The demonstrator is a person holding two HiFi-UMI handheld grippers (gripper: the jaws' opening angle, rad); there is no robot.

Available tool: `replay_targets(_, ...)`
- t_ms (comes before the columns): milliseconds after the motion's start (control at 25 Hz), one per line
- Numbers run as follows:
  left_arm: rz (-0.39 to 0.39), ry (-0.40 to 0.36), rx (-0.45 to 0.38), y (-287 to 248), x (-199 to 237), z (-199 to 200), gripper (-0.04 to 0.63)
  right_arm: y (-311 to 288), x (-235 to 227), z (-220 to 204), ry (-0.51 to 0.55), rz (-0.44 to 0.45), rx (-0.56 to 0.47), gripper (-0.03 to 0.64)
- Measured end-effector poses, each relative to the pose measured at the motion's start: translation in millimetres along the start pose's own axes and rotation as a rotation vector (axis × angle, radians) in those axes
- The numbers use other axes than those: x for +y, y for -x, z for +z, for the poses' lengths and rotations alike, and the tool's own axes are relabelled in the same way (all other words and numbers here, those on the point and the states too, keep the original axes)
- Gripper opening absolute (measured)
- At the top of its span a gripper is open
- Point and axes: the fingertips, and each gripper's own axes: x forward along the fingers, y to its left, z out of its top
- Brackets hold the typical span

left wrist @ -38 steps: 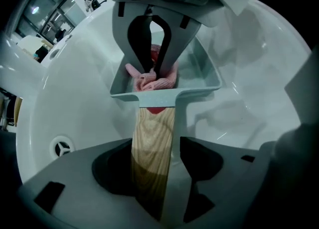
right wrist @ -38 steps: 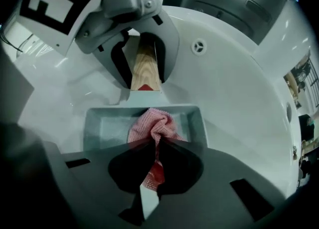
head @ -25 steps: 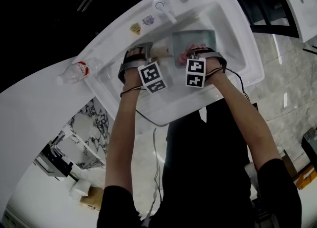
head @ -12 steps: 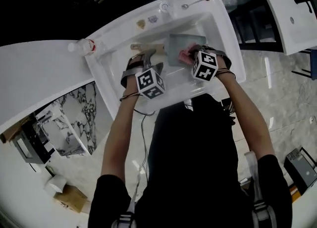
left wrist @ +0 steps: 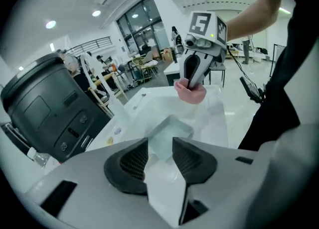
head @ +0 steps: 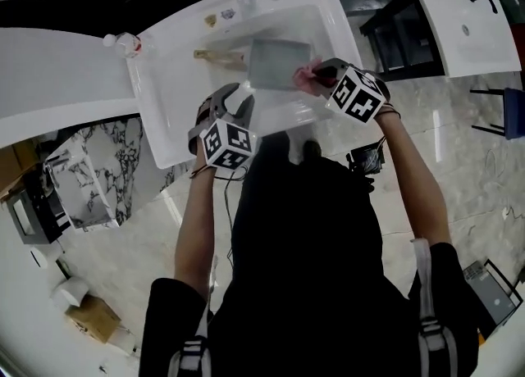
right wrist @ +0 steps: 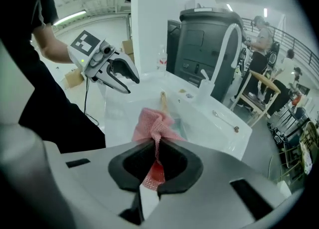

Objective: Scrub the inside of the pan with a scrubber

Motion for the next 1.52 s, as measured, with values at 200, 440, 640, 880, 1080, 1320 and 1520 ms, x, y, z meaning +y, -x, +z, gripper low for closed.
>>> replay_targets(200,0.083,0.183,-0.116,54,-39,35,0.07,65,24,-12,-0.08,-0.074,-0.168,0.038)
replay_targets(440,0.151,0.423,-0.335,130,-77,74,0.046,146,50,-9,-0.305,-0.087,-0.488,0.038)
replay_targets(640,0.222,0.575,-0.484,198,-86,89,0.046,190,77,-10,-0.436,0.003,-0.628,0.038)
replay_targets(880,0.189,0.635,-0.625,246,-90,111,0.046,253,97,4,-0.367,-0.055,-0.718,0.036)
replay_targets(1080,0.245,0.62,-0.654,266,-82,111,0.046,284,100,31,-0.361,-0.126,-0.802,0.035)
replay_targets(1320,0.253,0.617,-0.703,292,-72,107,0.046,291,111,63,-0.328,-0.137,-0.826,0.035)
replay_targets(1520,0.274,0.622,-0.707,306,-64,104,0.046,306,110,71,-0.328,-0.183,-0.849,0.035)
